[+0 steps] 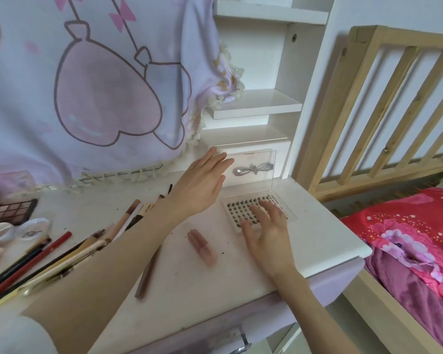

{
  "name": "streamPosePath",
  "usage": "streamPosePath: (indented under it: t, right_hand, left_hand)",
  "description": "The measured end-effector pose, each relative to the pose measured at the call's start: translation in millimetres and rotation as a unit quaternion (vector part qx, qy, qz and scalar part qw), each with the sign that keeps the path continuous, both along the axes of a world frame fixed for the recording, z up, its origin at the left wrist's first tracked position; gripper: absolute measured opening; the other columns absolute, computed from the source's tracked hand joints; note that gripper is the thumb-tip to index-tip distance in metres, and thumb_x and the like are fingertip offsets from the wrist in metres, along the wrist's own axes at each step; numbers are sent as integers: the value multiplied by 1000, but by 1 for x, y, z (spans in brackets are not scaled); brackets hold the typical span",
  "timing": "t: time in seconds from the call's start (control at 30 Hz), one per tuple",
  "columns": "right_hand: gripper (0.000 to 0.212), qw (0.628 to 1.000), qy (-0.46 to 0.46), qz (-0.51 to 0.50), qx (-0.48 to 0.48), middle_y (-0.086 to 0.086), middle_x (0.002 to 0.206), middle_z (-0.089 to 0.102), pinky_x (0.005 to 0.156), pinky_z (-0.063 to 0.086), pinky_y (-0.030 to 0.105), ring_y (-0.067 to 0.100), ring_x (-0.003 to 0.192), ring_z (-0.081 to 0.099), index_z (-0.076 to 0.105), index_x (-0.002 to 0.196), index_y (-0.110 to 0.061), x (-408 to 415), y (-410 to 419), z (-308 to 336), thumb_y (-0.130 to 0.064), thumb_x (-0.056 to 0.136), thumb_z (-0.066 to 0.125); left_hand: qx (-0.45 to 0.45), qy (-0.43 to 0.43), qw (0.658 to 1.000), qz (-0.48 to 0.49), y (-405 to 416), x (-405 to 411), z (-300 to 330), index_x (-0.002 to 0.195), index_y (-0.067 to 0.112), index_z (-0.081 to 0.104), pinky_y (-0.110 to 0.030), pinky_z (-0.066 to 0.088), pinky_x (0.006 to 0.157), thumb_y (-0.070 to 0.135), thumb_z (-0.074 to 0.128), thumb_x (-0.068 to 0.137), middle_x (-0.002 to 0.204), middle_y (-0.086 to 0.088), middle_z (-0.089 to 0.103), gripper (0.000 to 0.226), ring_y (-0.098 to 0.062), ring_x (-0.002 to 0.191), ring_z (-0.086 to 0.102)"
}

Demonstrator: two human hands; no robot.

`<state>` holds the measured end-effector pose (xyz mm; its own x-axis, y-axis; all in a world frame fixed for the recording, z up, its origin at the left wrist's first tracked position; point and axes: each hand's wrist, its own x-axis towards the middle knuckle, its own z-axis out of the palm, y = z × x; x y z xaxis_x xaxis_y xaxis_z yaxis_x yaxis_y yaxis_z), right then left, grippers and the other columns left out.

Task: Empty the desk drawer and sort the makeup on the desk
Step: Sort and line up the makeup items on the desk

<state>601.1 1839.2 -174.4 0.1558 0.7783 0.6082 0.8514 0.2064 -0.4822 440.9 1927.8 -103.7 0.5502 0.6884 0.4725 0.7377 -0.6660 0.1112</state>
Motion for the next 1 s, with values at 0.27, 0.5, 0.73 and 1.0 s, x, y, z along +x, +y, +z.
streamPosePath:
  t: [0.27,0.5,0.73,1.0]
  right_hand:
    - [69,972,-41,82,-218,-3,104,52,89,34,30,17,104,46,58,105,-15,-56,-30,0,-71,66,46]
    - [15,964,132,105,-208,-8,78,57,68,37,22,11,75,51,55,91,-15,-62,-12,4,-26,86,64]
    - [24,921,315,155,-171,-6,57,50,55,36,11,1,50,44,60,81,-6,-73,4,12,-24,94,54]
    - [30,897,374,177,-154,-2,54,52,48,34,14,7,47,42,59,77,-1,-75,5,11,-26,93,52]
  left_hand:
    - [-63,-127,990,13,-64,-62,-46,124,14,56,-20,24,106,-8,44,85,127,0,54,47,-14,127,36]
    - [-144,-183,973,-7,-61,-71,-58,126,25,53,-18,22,100,24,46,90,123,10,54,36,-12,133,33]
    - [-163,-185,969,-23,-58,-74,-60,120,23,53,-18,29,90,17,58,89,110,19,42,32,-11,129,32]
    - [-150,-197,968,-33,-67,-72,-63,107,18,57,-12,12,107,22,54,92,108,2,56,16,-9,130,29]
